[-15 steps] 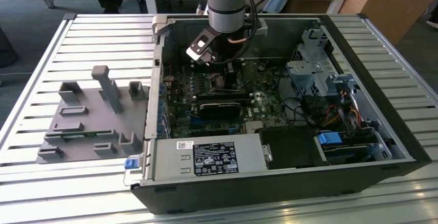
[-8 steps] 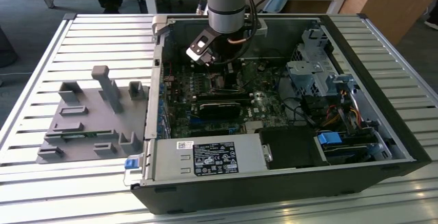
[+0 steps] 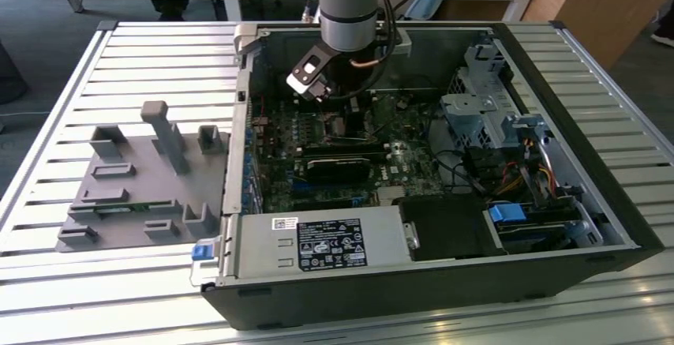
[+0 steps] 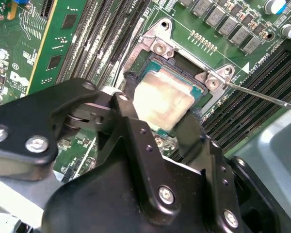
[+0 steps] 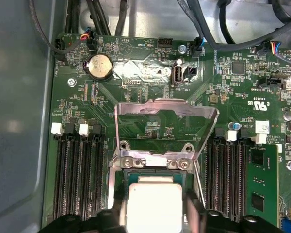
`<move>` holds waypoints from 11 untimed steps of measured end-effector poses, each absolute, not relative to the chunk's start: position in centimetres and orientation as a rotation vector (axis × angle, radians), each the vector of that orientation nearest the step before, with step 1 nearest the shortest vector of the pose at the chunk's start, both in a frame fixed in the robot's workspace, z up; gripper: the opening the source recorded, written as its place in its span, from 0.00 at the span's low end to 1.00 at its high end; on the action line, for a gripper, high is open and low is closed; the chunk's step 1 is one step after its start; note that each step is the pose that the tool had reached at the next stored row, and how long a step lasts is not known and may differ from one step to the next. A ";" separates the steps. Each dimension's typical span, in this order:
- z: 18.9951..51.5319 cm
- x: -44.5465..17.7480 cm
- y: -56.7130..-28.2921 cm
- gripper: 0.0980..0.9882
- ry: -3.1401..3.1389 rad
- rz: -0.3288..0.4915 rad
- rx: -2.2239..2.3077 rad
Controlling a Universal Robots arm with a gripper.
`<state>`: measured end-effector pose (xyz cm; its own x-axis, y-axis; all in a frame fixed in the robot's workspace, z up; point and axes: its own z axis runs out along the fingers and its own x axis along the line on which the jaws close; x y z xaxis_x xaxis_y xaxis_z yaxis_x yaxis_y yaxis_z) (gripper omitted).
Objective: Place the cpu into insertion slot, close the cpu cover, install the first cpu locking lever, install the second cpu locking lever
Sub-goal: 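Place the cpu into insertion slot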
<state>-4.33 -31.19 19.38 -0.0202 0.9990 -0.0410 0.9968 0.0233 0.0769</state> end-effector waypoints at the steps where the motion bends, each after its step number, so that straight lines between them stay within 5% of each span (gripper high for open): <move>1: 19.4 -4.3 -31.2 0.58 2.186 0.040 2.139; 11: 20.1 -4.3 -31.2 0.58 2.186 0.041 2.139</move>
<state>-4.34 -31.19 20.13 -0.0201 0.9990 -0.0407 0.9968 0.0232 0.0769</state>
